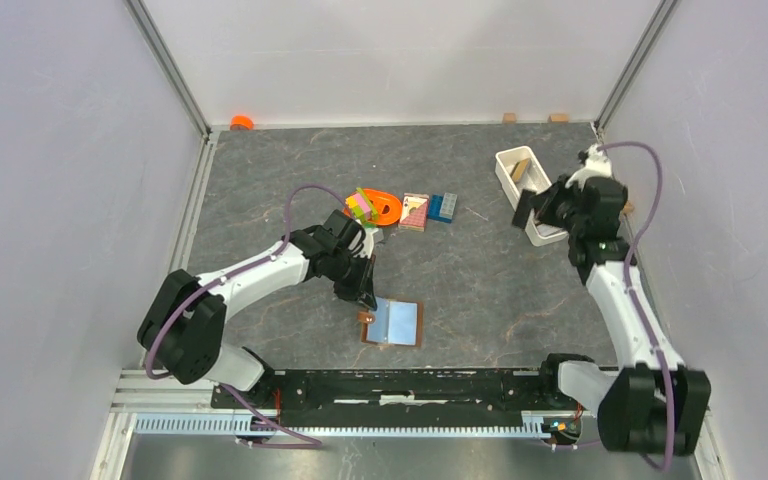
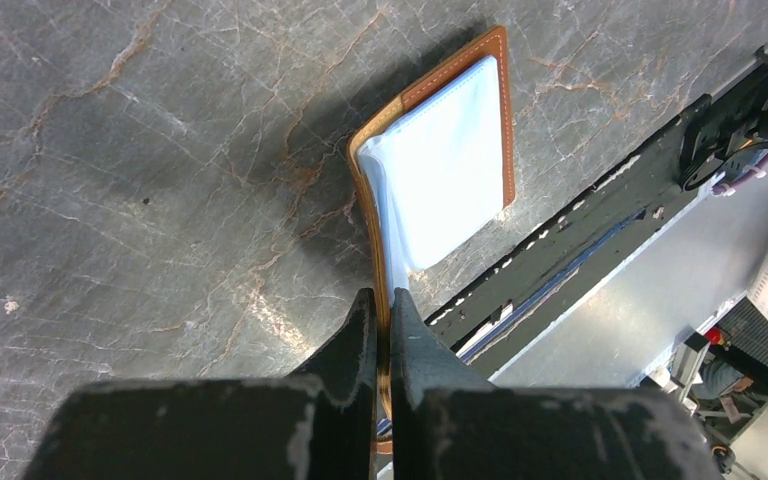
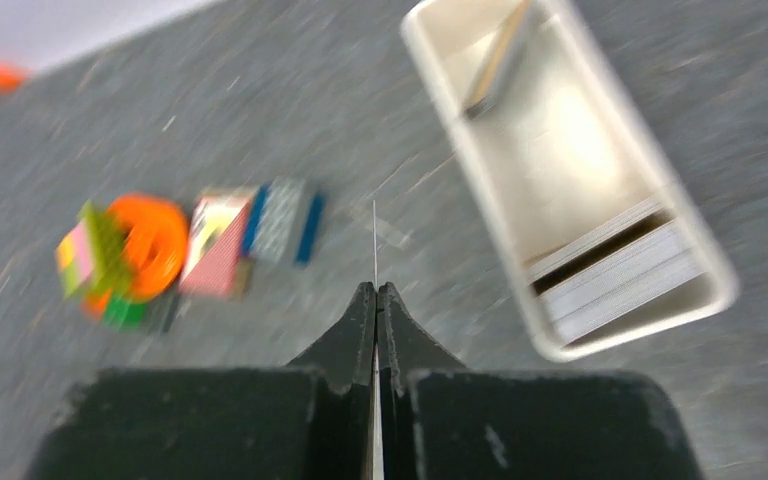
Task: Put the credit cards into the card holder
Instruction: Pick up the credit card from the storage box, then insert the credit card into the card holder.
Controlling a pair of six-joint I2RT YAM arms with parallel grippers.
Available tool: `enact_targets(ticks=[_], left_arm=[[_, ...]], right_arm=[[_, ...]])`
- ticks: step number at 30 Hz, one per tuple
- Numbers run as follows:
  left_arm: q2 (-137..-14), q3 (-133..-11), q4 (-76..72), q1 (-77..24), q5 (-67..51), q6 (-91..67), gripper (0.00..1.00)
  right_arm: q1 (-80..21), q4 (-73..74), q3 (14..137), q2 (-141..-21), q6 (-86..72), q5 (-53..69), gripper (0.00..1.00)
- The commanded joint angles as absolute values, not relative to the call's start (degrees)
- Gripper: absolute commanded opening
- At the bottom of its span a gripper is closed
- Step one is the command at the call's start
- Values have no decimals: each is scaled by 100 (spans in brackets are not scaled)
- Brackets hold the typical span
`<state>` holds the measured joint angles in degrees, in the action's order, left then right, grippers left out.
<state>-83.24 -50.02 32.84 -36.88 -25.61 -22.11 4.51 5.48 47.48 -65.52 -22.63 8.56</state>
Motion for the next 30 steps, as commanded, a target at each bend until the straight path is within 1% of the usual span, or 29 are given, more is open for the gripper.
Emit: enact_targets(ticks=[1, 4, 7, 9, 14, 24, 26, 30], left_arm=[[-8453, -5110, 3224, -3727, -2505, -2039, 2], [-8529, -4975, 3147, -3725, -2360, -2191, 2], [-8536, -4884, 3206, -3729, -2011, -2275, 2], [-8466, -4820, 3197, -3727, -1801, -2386, 2], [-8319, -4549, 2900, -3727, -1573, -2775, 2], [-8340, -4162, 2337, -3729, -1310, -3043, 2], [-8318, -4099, 2231, -3733, -1320, -3067, 2], [-8314, -4091, 2171, -3731, -1345, -3089, 2]], right_arm=[[71, 602, 3798, -5700, -2463, 2669, 0], [-420, 321, 3028, -5235, -2751, 3326, 0], [-972, 116, 2509, -5074, -2912, 3666, 0], [-1348, 42, 2244, -5049, -3010, 3755, 0], [-2016, -1029, 1561, -5174, -3689, 3736, 0], [-3031, -3333, 977, -5999, -5351, 3305, 0], [-3214, -3473, 996, -6060, -5477, 3140, 0], [-3377, -3265, 1174, -6018, -5466, 2844, 0]])
